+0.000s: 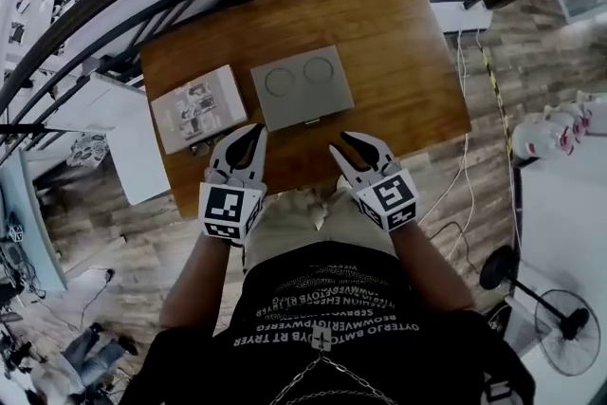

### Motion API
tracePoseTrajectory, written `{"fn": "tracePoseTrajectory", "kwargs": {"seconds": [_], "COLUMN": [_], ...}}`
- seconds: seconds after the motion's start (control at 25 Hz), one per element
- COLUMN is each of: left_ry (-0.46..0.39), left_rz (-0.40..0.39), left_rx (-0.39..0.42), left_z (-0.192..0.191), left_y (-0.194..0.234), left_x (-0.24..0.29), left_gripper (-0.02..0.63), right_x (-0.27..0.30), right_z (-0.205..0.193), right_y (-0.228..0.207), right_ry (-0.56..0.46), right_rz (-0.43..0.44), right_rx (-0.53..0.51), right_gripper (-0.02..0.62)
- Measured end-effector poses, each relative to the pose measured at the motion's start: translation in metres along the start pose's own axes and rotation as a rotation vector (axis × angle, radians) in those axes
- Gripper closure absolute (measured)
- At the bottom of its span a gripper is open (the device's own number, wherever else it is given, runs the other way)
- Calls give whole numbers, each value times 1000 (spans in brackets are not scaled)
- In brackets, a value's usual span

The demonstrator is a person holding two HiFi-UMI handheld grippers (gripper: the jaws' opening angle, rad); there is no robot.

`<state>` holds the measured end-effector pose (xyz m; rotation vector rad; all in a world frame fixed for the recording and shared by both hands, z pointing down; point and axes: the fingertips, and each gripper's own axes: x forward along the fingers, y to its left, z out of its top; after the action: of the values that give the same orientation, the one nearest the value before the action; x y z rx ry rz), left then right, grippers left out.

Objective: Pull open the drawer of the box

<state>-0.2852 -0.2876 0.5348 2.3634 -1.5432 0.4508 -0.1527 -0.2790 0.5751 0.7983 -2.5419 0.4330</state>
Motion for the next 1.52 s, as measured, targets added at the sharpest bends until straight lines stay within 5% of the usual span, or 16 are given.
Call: {"fn": "tracePoseTrajectory", "kwargs": {"seconds": [0.32, 0.6, 1.52], "left_ry": [37, 84, 238], "left_rz": [-158, -217, -272], "left_rx": [-10, 9, 2], "left_z": [-33, -58, -155], "left_y": [-2, 0, 3], "left_x": [49, 92, 164], "left_gripper": [600, 600, 600], "right_x": [31, 60, 144], "right_z": [-32, -64, -156], "right_y": [-10, -20, -45], "right_ry": [52, 96, 242], "right_rz": [-91, -133, -225], "right_rx": [63, 105, 226], "right_gripper": [492, 488, 411]}}
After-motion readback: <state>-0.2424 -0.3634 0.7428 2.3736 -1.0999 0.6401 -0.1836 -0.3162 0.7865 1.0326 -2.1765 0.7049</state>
